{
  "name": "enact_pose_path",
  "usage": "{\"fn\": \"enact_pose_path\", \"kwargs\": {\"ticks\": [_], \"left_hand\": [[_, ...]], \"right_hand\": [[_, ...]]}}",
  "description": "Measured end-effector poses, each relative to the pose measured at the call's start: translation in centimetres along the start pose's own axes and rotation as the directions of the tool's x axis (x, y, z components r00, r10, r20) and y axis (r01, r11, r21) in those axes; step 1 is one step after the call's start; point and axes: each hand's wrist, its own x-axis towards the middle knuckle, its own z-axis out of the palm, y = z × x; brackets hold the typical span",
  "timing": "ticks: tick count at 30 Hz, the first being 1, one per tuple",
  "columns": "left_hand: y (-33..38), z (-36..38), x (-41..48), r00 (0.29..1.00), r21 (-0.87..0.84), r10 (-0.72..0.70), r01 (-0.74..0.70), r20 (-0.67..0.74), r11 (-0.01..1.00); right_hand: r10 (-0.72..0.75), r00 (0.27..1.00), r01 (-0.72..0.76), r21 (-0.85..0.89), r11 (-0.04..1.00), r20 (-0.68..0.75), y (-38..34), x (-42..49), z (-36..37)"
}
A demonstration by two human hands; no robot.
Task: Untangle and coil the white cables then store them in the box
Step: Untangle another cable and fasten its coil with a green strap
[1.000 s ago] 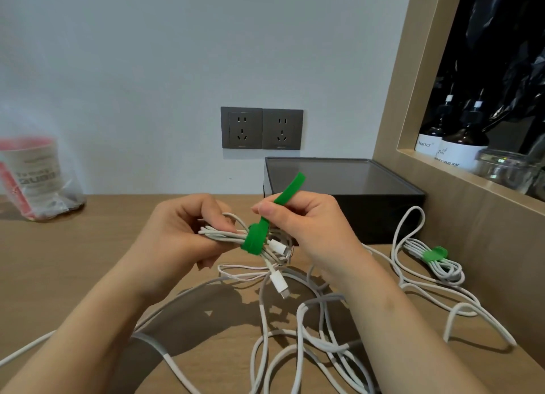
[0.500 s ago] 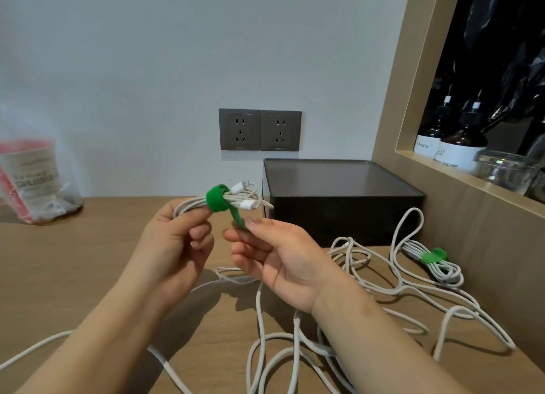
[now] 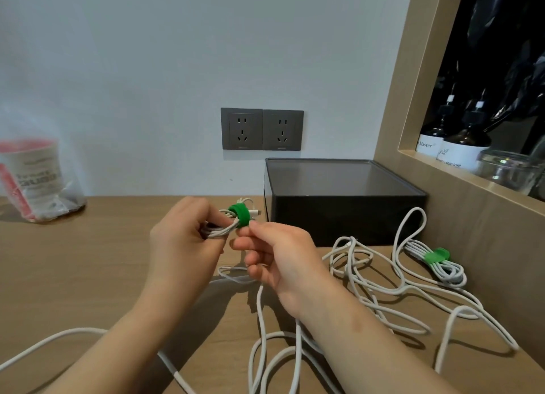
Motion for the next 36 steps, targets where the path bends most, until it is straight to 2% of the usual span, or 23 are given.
{"fn": "enact_pose_path", "kwargs": {"ticks": [3, 7, 9, 11, 14, 18, 22, 27, 30, 32, 36], "left_hand": [[-0.1, -0.2, 0.1, 0.992, 0.038, 0.115, -0.117, 0.050, 0.992], [-0.1, -0.4, 0.3, 0.991, -0.003, 0.129, -0.129, 0.046, 0.992], [-0.2, -0.4, 0.2, 0.996, -0.084, 0.082, -0.079, 0.030, 0.993], [0.0, -0.5, 0.1, 1.000, -0.225, -0.003, 0.009, 0.026, 0.974], [0.3, -0.3, -0.1, 0.997, -0.334, -0.064, 0.078, 0.050, 0.939], [0.7, 0.1, -0.2, 0.987, -0.468, -0.133, 0.162, 0.095, 0.869], [0.6, 0.3, -0.4, 0.970, -0.525, -0.158, 0.232, 0.183, 0.819], [0.7, 1.0, -0.5, 0.959, -0.533, -0.170, 0.268, 0.226, 0.803], [0.6, 1.3, -0.9, 0.955, -0.439, -0.082, 0.207, 0.286, 0.874], [1.0, 1.6, -1.3, 0.919, -0.345, -0.037, 0.184, 0.392, 0.920], [1.4, 2.1, -1.9, 0.847, -0.215, -0.056, 0.198, 0.529, 0.956]], "right_hand": [[-0.218, 0.976, 0.199, -0.365, 0.910, -0.013, 0.0, 0.3, -0.4], [-0.400, 0.909, 0.390, -0.588, 0.708, 0.121, -0.1, 0.4, -1.0], [-0.407, 0.900, 0.419, -0.566, 0.710, 0.155, -0.4, 0.4, -1.3], [-0.372, 0.917, 0.393, -0.476, 0.787, 0.141, -0.8, 0.6, -1.5], [-0.242, 0.967, 0.252, -0.383, 0.889, 0.075, -0.8, 0.6, -1.5], [-0.128, 0.991, 0.129, -0.330, 0.935, 0.026, -0.5, 1.0, -1.6], [-0.115, 0.989, 0.124, -0.091, 0.988, 0.097, -1.0, 0.6, -1.6], [-0.131, 0.989, 0.133, -0.021, 0.991, 0.064, -1.7, 0.3, -2.0], [-0.154, 0.988, 0.155, -0.041, 0.987, 0.020, -2.5, -0.4, -2.8], [-0.186, 0.981, 0.180, -0.104, 0.978, -0.051, -3.2, -1.1, -3.9], [-0.315, 0.928, 0.226, -0.374, 0.900, -0.198, -4.6, -3.2, -7.7]]}}
